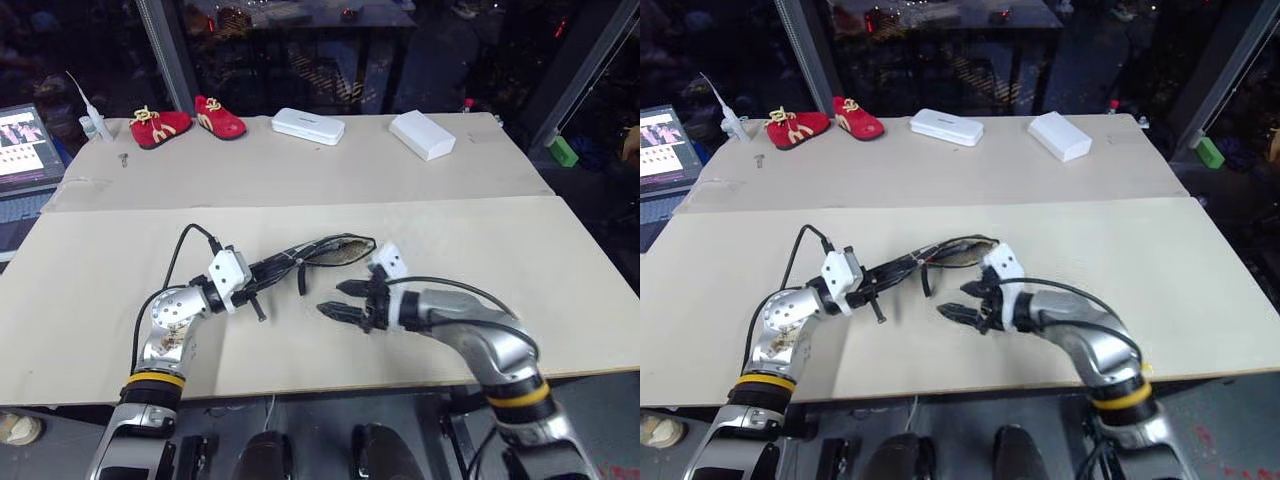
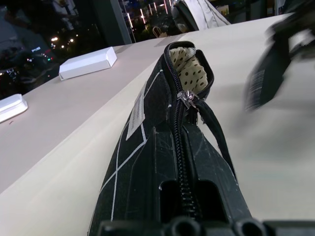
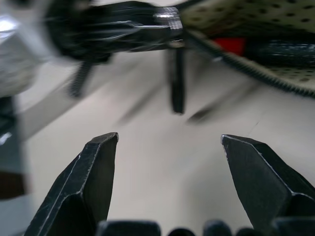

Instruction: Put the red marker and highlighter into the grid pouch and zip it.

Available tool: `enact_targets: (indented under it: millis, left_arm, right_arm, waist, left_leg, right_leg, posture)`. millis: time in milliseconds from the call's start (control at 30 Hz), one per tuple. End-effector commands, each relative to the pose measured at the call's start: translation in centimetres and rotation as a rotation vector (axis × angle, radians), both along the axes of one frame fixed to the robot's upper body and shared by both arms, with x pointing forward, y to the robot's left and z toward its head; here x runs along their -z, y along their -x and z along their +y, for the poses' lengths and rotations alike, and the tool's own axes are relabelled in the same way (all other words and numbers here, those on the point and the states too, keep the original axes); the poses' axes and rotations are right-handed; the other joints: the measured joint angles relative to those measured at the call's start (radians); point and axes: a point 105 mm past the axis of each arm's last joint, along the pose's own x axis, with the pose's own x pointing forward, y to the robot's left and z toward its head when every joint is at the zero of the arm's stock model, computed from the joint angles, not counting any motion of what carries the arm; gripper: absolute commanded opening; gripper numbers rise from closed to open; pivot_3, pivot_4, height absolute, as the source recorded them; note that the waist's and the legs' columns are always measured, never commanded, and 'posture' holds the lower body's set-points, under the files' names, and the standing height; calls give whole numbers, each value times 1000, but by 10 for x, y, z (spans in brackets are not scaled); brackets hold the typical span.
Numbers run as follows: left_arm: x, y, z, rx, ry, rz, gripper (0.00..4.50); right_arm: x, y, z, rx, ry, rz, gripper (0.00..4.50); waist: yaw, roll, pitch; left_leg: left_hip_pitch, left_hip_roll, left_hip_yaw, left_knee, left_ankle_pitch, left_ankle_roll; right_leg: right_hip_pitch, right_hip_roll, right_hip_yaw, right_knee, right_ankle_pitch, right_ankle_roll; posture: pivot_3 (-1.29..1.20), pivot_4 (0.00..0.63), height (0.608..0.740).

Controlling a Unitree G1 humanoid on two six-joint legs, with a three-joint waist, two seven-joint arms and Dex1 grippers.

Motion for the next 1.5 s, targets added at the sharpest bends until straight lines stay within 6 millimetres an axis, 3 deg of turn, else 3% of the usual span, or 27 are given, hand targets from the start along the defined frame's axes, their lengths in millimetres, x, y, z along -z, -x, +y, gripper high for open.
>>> enact_targets:
  millis: [33,167,400,533,633,800,1000,1133,1300,1500]
  left_arm:
    - [-10,-1,1,2,17,-30,0]
    - [-11,-3,-1,5,19,-32,0]
    - [-10,-3,-2,11,21,-29,0]
    - [-9,-3,-2,11,21,-30,0]
    - [-10,-2,-2,10,21,-31,0]
    - [-10,-3,-3,10,22,-32,0]
    - [-10,-4,-4,9,24,-34,0]
    - [-11,-4,-4,7,25,-34,0]
    - [-11,-4,-3,4,27,-34,0]
    - [-10,-3,-2,-1,29,-30,0]
  right_arm:
    - [0,-19,15,77,37,-34,3733]
    - [-8,-23,46,31,-5,-43,3733]
    - [-17,-31,63,37,-48,-48,3733]
    - [-13,-36,57,65,-31,-56,2840]
    - [-13,-38,51,78,-32,-64,1635]
    - [-17,-38,45,73,-33,-74,42]
    - [-21,-38,39,73,-39,-79,42]
    - [-25,-38,22,88,-18,-97,42]
    - [-25,-35,-33,124,59,-110,42]
    - [-27,-44,-81,219,129,-123,42]
  waist:
    - [2,0,0]
    - [-1,0,0]
    - [-1,0,0]
    - [-2,0,0]
    - [-1,0,0]
    - [-2,0,0]
    - [-3,0,0]
    - [-3,0,0]
    - [5,0,0]
    - [-4,0,0]
  left_leg:
    - [-1,0,0,0,0,0]
    - [-4,-1,2,0,0,1]
    - [-3,0,1,0,0,0]
    - [-3,0,1,0,0,1]
    - [-3,0,1,0,0,1]
    - [-3,0,1,0,0,1]
    - [-3,0,1,0,0,1]
    - [-3,0,0,0,0,1]
    - [-4,-1,0,0,-1,1]
    - [-3,-1,0,0,-1,1]
  right_leg:
    - [0,0,0,0,0,0]
    - [-2,-1,-1,-1,0,1]
    - [-2,0,-1,0,0,1]
    - [-2,-1,-1,0,0,1]
    - [-2,0,-1,0,0,1]
    - [-2,0,-1,0,0,1]
    - [-2,0,-1,0,0,1]
    - [-2,0,-1,0,0,1]
    - [-1,-2,-2,-2,-1,1]
    - [-1,1,-1,-2,-1,1]
  posture:
    - [0,150,740]
    - [0,150,740]
    - [0,150,740]
    - [0,150,740]
    - [0,150,740]
    - [0,150,740]
    - [0,150,740]
    - [0,150,740]
    - [0,150,740]
    - [0,150,740]
